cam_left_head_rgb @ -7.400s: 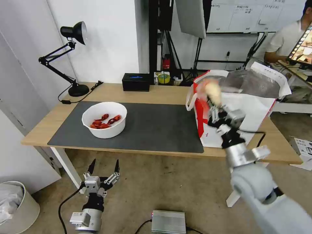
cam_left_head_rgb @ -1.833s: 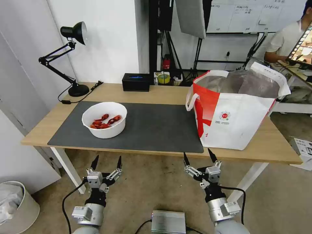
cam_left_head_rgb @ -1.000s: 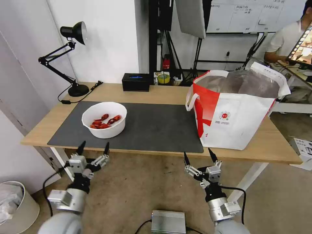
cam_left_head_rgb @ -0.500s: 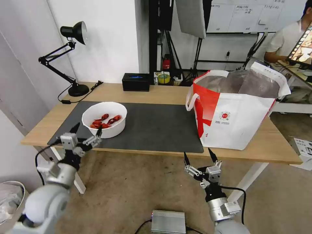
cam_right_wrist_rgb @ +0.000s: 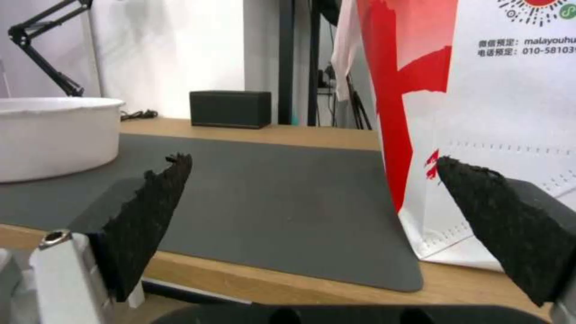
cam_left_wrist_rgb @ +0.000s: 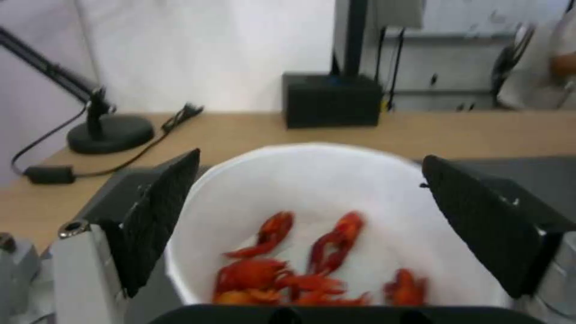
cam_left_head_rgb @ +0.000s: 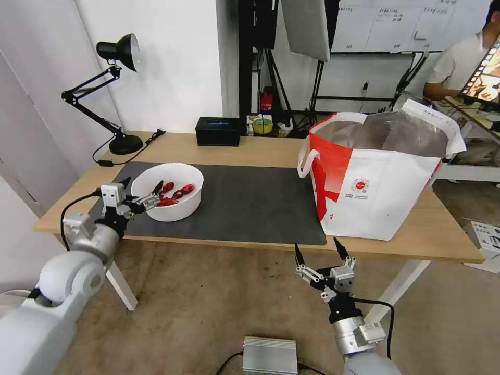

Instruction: Pick up the trash from the table and place it into the takeout bag.

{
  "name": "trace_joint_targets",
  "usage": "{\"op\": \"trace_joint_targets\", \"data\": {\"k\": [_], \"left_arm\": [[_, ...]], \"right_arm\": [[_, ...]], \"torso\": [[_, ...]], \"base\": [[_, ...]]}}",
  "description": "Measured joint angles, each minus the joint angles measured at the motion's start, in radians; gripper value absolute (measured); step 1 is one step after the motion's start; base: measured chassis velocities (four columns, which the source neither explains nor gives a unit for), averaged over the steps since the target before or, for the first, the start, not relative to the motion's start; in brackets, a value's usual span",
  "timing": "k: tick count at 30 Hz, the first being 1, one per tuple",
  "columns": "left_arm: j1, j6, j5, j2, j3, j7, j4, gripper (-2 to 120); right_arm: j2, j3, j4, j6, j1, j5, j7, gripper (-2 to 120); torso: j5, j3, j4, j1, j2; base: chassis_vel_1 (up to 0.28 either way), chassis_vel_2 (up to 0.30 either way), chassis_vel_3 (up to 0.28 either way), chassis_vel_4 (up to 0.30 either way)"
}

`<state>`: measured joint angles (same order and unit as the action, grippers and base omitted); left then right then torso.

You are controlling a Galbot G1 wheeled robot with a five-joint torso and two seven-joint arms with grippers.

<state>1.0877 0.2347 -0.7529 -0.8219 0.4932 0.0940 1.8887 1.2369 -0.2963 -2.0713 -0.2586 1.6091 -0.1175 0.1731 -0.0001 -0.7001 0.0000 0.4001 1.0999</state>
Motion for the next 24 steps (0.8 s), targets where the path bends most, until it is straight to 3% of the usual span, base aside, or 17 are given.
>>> {"op": "trace_joint_targets", "data": {"k": [7, 12, 24], "left_arm": [[-0.126, 0.077, -0.036, 0.055, -0.071, 0.007, -0.127, 100], [-0.247, 0.121, -0.051, 0.098, -0.145, -0.022, -0.241, 100], [-0.335, 0.190, -0.109, 0.105, -0.217, -0.080, -0.319, 100]], "right_arm": [[0.000, 0.000, 0.000, 0.000, 0.000, 0.000, 0.000, 100], [0.000, 0.000, 0.000, 0.000, 0.000, 0.000, 0.000, 100], [0.000, 0.000, 0.000, 0.000, 0.000, 0.000, 0.000, 100]], "torso": [[0.0000, 0.000, 0.0000, 0.000, 0.000], [0.0001, 0.000, 0.0000, 0.000, 0.000], [0.0001, 0.000, 0.0000, 0.000, 0.000]], "base": [[0.000, 0.000, 0.000, 0.000], [0.000, 0.000, 0.000, 0.000], [0.000, 0.000, 0.000, 0.000]]}}
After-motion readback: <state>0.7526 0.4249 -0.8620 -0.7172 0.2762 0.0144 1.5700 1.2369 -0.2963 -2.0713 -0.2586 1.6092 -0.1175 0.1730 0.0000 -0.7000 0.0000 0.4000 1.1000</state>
